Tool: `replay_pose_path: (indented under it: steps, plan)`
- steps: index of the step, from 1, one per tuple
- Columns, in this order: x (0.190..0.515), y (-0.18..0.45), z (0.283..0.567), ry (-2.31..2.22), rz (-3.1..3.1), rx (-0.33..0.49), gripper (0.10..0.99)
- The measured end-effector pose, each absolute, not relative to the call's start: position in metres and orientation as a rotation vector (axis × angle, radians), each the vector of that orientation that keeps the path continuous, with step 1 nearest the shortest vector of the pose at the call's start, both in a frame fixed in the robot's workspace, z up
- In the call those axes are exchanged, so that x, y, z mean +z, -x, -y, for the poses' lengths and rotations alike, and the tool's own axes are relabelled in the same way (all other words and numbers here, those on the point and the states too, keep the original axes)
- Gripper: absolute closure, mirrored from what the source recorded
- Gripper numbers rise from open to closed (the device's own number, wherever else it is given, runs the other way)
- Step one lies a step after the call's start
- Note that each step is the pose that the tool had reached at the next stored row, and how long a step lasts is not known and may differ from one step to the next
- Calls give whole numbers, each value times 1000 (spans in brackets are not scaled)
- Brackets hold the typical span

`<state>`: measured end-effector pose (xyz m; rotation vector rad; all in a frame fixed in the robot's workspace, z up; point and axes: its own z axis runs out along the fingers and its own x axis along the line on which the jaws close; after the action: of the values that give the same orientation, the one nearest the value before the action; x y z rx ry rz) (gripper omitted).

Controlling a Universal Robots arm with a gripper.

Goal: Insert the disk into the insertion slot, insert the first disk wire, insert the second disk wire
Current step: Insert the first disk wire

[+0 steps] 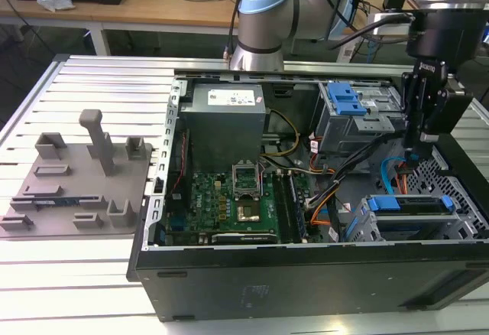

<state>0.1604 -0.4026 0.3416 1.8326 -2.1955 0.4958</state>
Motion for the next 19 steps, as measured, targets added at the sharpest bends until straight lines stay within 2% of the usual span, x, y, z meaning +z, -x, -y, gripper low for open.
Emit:
replay_pose_path:
  steps: [19]
  plan:
    - [334,-160,394,-1817,2167,512,675]
